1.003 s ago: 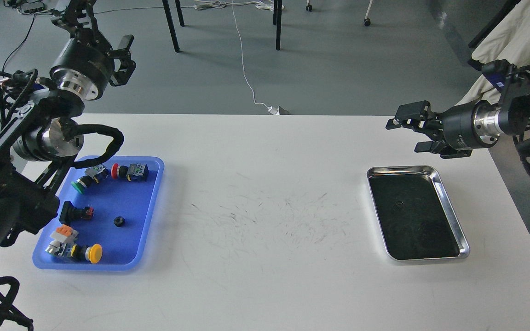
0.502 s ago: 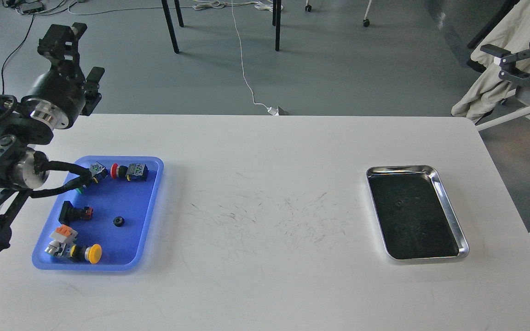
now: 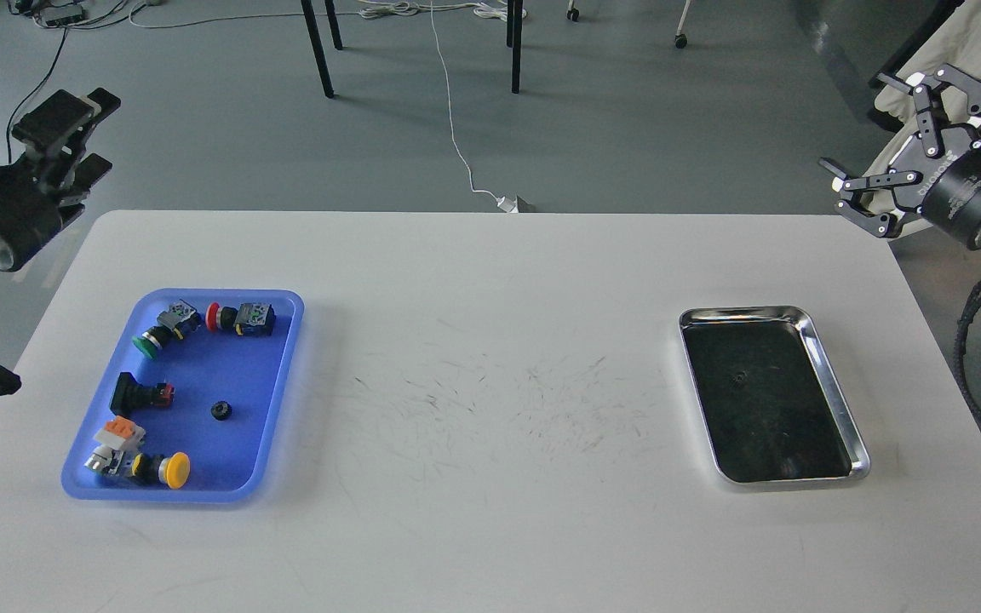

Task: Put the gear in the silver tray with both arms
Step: 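Withdraw the right arm up and away from the silver tray, then lower the left gripper into the blue tray toward another black gear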

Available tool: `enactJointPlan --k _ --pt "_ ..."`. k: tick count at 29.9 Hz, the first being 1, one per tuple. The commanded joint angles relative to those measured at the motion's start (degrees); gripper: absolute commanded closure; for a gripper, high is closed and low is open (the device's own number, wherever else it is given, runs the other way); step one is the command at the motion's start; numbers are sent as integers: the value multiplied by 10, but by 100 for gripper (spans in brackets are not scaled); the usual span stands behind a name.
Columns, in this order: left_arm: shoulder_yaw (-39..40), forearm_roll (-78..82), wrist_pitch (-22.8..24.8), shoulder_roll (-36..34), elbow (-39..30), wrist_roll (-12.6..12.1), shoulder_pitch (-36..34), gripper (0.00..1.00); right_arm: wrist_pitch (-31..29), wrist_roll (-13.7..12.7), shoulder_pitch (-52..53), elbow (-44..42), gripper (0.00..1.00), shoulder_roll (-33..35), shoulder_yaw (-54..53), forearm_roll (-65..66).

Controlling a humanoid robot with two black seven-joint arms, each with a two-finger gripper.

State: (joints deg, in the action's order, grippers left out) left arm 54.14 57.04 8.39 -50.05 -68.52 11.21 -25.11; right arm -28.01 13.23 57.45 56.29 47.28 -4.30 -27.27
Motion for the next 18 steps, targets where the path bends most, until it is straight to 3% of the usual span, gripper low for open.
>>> enactJointPlan --k 1,12,18 --pt "-3 53 -1 -1 -6 12 30 2 0 -5 -62 -23 6 -47 -85 0" --pt "-16 184 -32 5 -24 39 125 2 0 0 -244 -21 5 -73 -221 1" --pt "-121 320 -133 4 -25 83 127 2 0 -6 -242 -14 3 -89 -214 15"
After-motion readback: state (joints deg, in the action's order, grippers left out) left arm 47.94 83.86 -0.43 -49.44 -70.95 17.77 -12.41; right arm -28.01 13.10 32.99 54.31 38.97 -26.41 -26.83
